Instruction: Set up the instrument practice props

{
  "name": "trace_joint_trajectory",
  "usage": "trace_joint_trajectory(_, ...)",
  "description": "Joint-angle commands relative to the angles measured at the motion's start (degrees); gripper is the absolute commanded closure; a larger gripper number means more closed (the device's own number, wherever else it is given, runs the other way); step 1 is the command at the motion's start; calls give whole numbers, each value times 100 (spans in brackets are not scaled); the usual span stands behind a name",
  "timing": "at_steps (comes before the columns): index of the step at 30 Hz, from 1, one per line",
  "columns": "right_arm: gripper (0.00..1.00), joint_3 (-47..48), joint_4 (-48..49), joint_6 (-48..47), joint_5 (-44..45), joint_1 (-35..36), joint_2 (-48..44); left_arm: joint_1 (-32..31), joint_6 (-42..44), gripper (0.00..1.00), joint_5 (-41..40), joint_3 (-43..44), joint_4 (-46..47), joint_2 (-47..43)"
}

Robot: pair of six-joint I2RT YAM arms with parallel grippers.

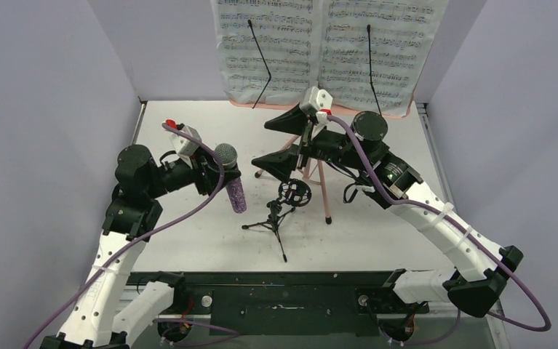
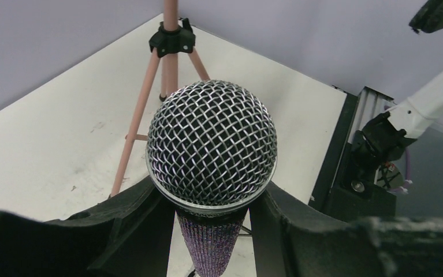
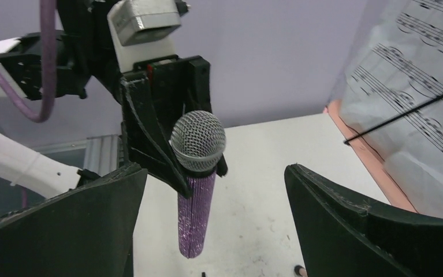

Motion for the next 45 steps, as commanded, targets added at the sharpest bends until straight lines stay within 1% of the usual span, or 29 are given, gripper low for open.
trace_joint_trajectory(1, 6, 315, 816, 428, -1061, -5, 268, -88, -22, 100, 763, 456, 724, 126)
trace_joint_trajectory(6, 2, 452, 884, 456, -1361, 121, 584, -356, -54, 100, 853, 534, 726, 285)
trace_joint_trajectory(8, 2, 469, 884, 378, -1339, 185, 665, -441, -56, 100, 831, 514, 747, 300)
trace_joint_trajectory(16, 11, 564, 890, 345, -1241, 340, 962, -798, -178, 100, 754, 548, 814, 355)
trace_joint_trajectory(19, 19, 597, 881, 355, -1255, 378, 1039, -855, -180, 100, 711, 548, 814, 353)
trace_joint_trajectory(22, 32, 618, 841, 340, -1293, 383, 1062, -853, -153, 100, 644, 539, 823, 326)
trace_joint_trajectory(25, 50, 593, 800, 339, -1298, 382, 1035, -855, -102, 100, 567, 511, 822, 307)
trace_joint_trajectory(26, 52, 590, 795, 339, -1302, 382, 1024, -851, -102, 100, 546, 513, 829, 300)
trace_joint_trajectory(27, 49, 562, 789, 344, -1302, 381, 1014, -854, -94, 100, 538, 510, 836, 297)
trace_joint_trajectory(28, 41, 539, 786, 337, -1284, 385, 987, -858, -95, 100, 539, 509, 858, 293)
trace_joint_trajectory(29, 35, 518, 767, 313, -1258, 383, 966, -858, -97, 100, 525, 516, 879, 296)
trace_joint_trajectory(31, 28, 455, 764, 276, -1225, 385, 930, -860, -108, 100, 520, 529, 929, 308)
trace_joint_trajectory(33, 23, 445, 738, 258, -1222, 384, 925, -859, -110, 100, 522, 548, 964, 320)
trace_joint_trajectory(35, 22, 437, 700, 231, -1215, 384, 925, -863, -133, 100, 519, 546, 1021, 325)
trace_joint_trajectory(36, 24, 431, 668, 224, -1176, 383, 922, -855, -148, 100, 521, 549, 1065, 331)
trace_joint_trajectory(38, 35, 413, 576, 219, -1112, 387, 924, -862, -162, 100, 560, 558, 1112, 352)
trace_joint_trajectory(42, 44, 386, 527, 232, -1173, 383, 925, -876, -181, 100, 576, 615, 1181, 374)
trace_joint_trajectory(44, 58, 382, 541, 226, -1167, 390, 918, -884, -172, 100, 556, 612, 1181, 359)
trace_joint_trajectory(45, 68, 384, 544, 219, -1150, 376, 917, -882, -172, 100, 551, 605, 1183, 365)
